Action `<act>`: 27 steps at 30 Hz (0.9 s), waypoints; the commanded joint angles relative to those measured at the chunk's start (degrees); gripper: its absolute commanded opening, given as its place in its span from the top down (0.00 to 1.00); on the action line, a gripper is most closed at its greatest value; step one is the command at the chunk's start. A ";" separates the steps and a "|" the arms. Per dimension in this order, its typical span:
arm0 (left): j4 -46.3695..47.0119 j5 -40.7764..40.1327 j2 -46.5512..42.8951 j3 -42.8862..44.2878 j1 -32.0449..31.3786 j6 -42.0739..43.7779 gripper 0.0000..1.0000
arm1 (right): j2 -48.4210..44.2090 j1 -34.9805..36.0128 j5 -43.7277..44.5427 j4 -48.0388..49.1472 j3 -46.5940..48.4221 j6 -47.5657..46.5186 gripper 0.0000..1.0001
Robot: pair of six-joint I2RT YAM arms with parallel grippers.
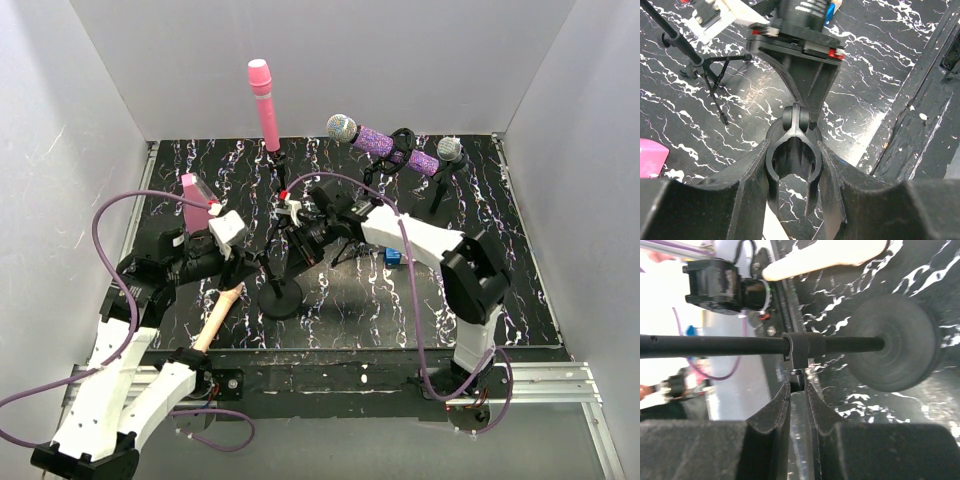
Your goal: Remove the microphone from the stand
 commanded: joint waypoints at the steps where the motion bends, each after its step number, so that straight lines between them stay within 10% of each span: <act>1: -0.09 -0.49 0.13 1.60 1.08 -2.69 1.00 | -10.38 2.73 15.49 9.26 -5.85 -13.00 0.98; 9: -1.68 0.04 -0.48 1.51 2.75 -4.10 1.00 | -21.38 11.79 44.24 40.54 -22.46 -43.05 0.99; 14: -1.59 1.36 -0.22 1.25 3.63 -4.62 1.00 | -22.36 16.45 44.54 73.83 -39.15 -76.54 0.99; 16: -1.15 1.62 -0.05 1.16 3.81 -4.80 1.00 | -22.88 16.37 43.39 77.57 -41.89 -80.28 0.84; 19: -0.54 1.45 0.39 1.33 3.90 -4.71 1.00 | -27.69 15.14 44.01 68.31 -41.20 -73.64 0.37; 27: -0.80 1.62 0.83 2.21 3.90 -2.87 1.00 | -34.15 4.25 25.66 18.39 -25.32 -34.19 0.25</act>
